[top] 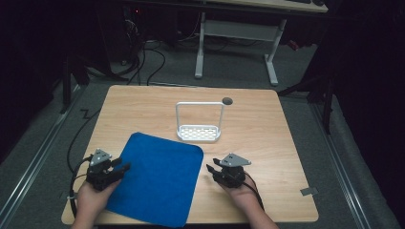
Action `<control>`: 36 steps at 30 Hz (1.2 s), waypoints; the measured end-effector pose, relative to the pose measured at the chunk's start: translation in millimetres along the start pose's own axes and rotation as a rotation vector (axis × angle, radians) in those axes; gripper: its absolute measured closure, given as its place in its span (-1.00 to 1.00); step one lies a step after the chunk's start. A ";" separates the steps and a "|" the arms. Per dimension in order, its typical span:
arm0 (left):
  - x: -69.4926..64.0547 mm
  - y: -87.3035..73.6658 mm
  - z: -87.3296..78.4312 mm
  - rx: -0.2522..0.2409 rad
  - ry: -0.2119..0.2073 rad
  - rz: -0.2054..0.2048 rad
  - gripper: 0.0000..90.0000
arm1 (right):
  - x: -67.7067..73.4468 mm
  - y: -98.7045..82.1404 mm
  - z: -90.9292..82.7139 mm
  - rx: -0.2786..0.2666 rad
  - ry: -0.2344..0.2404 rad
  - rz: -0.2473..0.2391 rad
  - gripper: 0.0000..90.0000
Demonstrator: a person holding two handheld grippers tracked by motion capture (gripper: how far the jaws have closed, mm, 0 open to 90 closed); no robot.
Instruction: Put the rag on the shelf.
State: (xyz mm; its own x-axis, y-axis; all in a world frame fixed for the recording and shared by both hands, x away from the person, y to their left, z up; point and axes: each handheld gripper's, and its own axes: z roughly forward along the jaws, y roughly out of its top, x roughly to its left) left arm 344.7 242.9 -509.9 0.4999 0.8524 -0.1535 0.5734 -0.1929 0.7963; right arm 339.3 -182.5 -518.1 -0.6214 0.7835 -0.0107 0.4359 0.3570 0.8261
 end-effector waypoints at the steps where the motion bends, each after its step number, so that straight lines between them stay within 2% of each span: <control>1: 1.1 -0.1 0.4 0.002 -0.019 -0.013 0.32 | 2.8 0.4 -0.3 -0.003 -0.001 -0.009 0.37; 3: 0.2 1.8 2.0 -0.008 -0.026 0.005 0.31 | 10.2 0.3 -0.7 0.000 -0.001 -0.041 0.34; 4: 0.2 1.8 2.0 -0.008 -0.026 0.005 0.31 | 10.2 0.3 -0.7 0.000 -0.001 -0.041 0.34; 5: -0.3 3.2 4.0 -0.004 -0.024 0.028 0.31 | 16.7 0.4 -0.9 -0.002 0.000 -0.077 0.33; 6: 0.0 3.6 6.5 0.002 -0.015 0.048 0.30 | 18.5 0.9 -0.7 -0.007 0.004 -0.088 0.33; 12: 5.3 0.6 8.3 0.011 -0.020 0.034 0.29 | 22.4 3.9 1.5 -0.015 0.021 -0.088 0.31; 13: 7.8 -0.3 7.6 0.009 -0.017 0.024 0.30 | 24.5 3.9 3.1 -0.012 0.028 -0.100 0.31; 22: 16.8 -6.8 -1.2 0.019 -0.026 -0.014 0.53 | 39.7 9.7 10.3 -0.003 0.100 -0.129 0.37; 25: 18.8 -12.8 -6.3 0.062 -0.019 -0.012 0.70 | 52.4 12.9 20.2 0.013 0.148 -0.165 0.50; 26: 18.8 -12.8 -6.3 0.062 -0.019 -0.012 0.73 | 55.7 13.7 23.7 0.025 0.163 -0.167 0.56; 27: 19.1 -16.2 -6.8 0.090 -0.003 -0.004 0.76 | 58.5 14.5 27.5 0.035 0.182 -0.175 0.62; 31: 19.5 -21.1 -6.1 0.124 0.006 0.001 0.89 | 70.4 16.7 38.7 0.080 0.221 -0.200 0.90; 32: 19.6 -24.0 -5.4 0.147 0.007 0.009 0.92 | 72.6 16.8 40.8 0.089 0.229 -0.206 0.97; 36: 19.3 -25.8 -6.7 0.142 0.001 0.011 0.95 | 76.8 17.3 47.2 0.123 0.243 -0.211 1.00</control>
State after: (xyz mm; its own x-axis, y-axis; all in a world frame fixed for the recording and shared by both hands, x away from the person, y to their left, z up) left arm 335.2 267.6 -529.5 0.5064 0.8501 -0.1445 0.6540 -0.2694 0.7069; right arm 329.8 -92.1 -531.2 -0.8366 0.5472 -0.0270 0.3478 0.5685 0.7456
